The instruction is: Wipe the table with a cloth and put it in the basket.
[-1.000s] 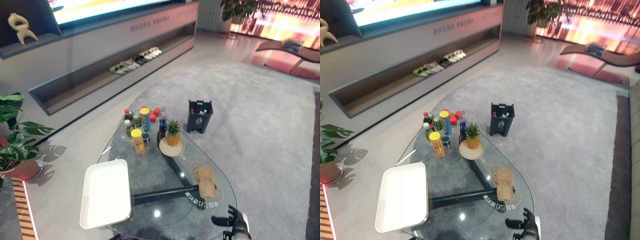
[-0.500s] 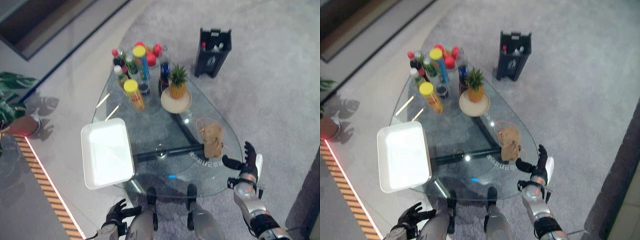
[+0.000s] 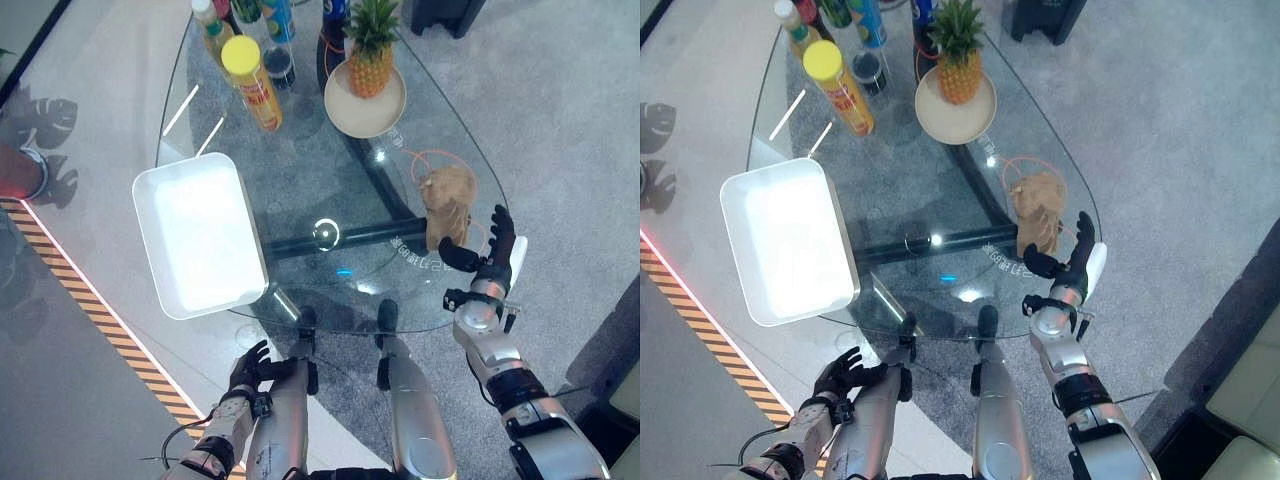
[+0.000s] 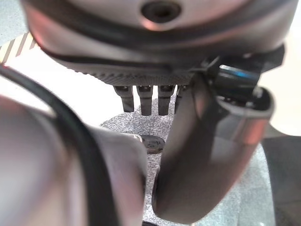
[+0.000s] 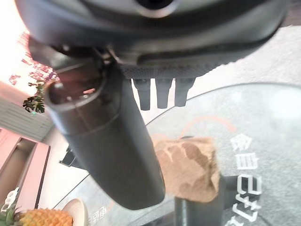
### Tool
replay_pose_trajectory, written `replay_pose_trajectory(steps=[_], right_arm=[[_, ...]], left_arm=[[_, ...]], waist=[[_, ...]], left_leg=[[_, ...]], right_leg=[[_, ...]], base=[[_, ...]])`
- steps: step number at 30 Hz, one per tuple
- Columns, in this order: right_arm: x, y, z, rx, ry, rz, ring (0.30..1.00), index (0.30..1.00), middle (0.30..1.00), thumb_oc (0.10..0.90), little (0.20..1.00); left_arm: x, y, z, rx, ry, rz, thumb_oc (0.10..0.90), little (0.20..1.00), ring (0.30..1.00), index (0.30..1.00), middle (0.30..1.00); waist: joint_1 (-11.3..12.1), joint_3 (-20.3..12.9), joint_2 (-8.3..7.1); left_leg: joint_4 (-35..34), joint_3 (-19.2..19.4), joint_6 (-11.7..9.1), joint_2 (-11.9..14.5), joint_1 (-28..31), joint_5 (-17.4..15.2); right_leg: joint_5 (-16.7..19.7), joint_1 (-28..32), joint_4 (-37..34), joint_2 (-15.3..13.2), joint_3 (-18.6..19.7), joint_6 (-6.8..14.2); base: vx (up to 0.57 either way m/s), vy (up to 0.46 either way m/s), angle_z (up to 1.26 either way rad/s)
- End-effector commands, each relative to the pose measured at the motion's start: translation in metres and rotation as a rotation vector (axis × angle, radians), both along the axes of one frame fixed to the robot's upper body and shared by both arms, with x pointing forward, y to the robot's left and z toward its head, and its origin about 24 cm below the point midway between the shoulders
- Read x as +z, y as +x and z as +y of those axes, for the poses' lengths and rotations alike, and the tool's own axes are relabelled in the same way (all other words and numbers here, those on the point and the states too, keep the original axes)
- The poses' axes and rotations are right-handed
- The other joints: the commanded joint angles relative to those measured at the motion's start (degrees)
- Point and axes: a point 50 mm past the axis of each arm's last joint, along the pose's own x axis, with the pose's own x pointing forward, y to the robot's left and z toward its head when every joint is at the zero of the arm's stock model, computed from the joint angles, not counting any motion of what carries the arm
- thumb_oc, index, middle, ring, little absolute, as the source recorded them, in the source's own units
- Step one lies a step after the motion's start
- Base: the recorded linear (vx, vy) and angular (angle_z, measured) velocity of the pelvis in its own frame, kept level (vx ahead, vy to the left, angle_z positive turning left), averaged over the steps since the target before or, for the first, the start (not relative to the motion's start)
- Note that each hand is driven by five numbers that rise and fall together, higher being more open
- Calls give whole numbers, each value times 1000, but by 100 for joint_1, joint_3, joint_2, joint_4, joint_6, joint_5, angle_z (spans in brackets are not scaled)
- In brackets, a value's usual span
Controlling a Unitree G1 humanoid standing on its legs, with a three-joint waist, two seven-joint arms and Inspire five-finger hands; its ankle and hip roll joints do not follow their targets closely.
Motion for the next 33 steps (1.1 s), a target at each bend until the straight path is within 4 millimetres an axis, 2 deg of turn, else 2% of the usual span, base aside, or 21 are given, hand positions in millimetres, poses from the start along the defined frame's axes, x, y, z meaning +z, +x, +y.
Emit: replay_pose_trajectory(steps=[1, 11, 17, 22, 27, 33], right_arm=[[56, 1, -2, -16, -34, -249, 900, 900, 900, 800, 900], [83, 10, 0, -54, -42, -320, 900, 900, 900, 800, 900], [91, 15, 1, -60, -38, -323, 900, 900, 900, 800, 900], [86, 18, -2, -108, -18, -275, 900, 900, 900, 800, 900], [72, 18, -4, -171, -23, -200, 900, 900, 900, 800, 900], [59, 18, -21, -351, -107, -98, 900, 900, 900, 800, 900]], left_arm=[[-14, -25, 0, 35, 11, 76, 800, 900, 900, 900, 900], [-6, -11, -11, 32, 0, 24, 800, 900, 900, 900, 900], [-2, -6, -16, 27, -10, 4, 800, 900, 900, 900, 900], [1, -1, -21, 23, -17, -14, 800, 900, 900, 900, 900], [3, 0, -22, 29, -22, -24, 800, 900, 900, 900, 900], [5, 3, -23, 29, -29, -40, 800, 900, 900, 900, 900]], waist=[[32, -90, -69], [72, -90, 52], [91, -90, 87], [117, -90, 130], [127, -90, 170], [183, -90, 230]], left_leg=[[460, 231, 125, -7, -368, 41], [774, 231, 172, -115, -1114, 44], [1000, 239, 208, -114, -1435, -26], [1031, 262, 250, -131, -1686, -9], [1001, 264, 275, -156, -1835, 20], [1014, 224, 289, -204, -2023, 37]], right_leg=[[139, -255, 322, 31, 196, -86], [146, -1014, 630, 46, 157, -115], [100, -1372, 839, 81, 174, -132], [146, -1665, 897, 102, 192, -131], [196, -1844, 896, 110, 197, -127], [244, -2028, 899, 101, 198, -106]], base=[[-14, 31, 1], [-1, 26, 3], [8, 38, 3], [14, 37, 2], [11, 23, 1], [0, 0, 0]])
